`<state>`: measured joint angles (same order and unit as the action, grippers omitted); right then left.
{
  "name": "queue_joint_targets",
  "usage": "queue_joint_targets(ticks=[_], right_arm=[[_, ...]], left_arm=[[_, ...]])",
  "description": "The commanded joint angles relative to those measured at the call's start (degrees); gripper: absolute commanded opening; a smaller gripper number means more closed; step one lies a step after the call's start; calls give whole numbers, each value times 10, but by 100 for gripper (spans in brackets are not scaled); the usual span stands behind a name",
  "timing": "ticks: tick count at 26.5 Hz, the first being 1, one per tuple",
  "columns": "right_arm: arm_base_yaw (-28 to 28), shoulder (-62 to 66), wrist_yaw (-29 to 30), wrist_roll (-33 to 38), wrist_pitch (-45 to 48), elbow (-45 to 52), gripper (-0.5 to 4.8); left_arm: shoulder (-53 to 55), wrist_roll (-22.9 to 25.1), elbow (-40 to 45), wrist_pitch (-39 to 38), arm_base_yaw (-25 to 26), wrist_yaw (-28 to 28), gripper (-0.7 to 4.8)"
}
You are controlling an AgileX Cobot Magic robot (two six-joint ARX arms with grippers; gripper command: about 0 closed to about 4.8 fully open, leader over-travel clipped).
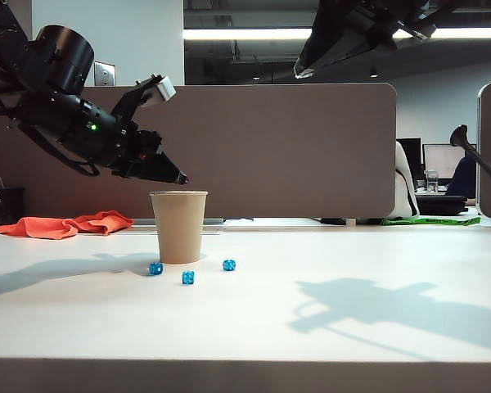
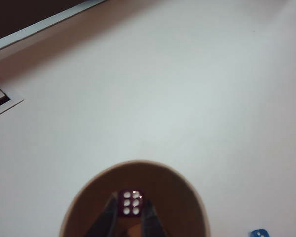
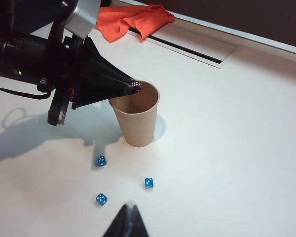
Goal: Pick up the dice with a different color and drop it into the paper cup.
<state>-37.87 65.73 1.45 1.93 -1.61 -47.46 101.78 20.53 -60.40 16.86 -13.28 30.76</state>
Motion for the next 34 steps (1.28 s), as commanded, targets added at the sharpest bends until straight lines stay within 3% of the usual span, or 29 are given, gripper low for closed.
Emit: queue_joint_targets(ticks=[1, 3, 10, 16, 25, 31, 34], right_arm=[[0, -2, 0, 2, 4, -1, -4], [0, -2, 0, 2, 4, -1, -4], [0, -2, 0, 2, 3, -1, -4], [0, -2, 0, 2, 1, -1, -4], [0, -2, 0, 2, 1, -1, -4], [0, -2, 0, 2, 3, -1, -5], [0, -3, 0, 1, 19, -1, -5]], left_arm=[[-2, 0, -5, 6, -1, -1, 117], [-2, 0, -5, 7, -1, -1, 160], [-2, -1, -5, 7, -1, -1, 163], [-3, -111, -8, 37, 4, -1, 163], [-5, -122, -8, 42, 4, -1, 157], [-25, -122, -8, 44, 4, -11, -8], [-54, -122, -8, 46, 4, -63, -6]])
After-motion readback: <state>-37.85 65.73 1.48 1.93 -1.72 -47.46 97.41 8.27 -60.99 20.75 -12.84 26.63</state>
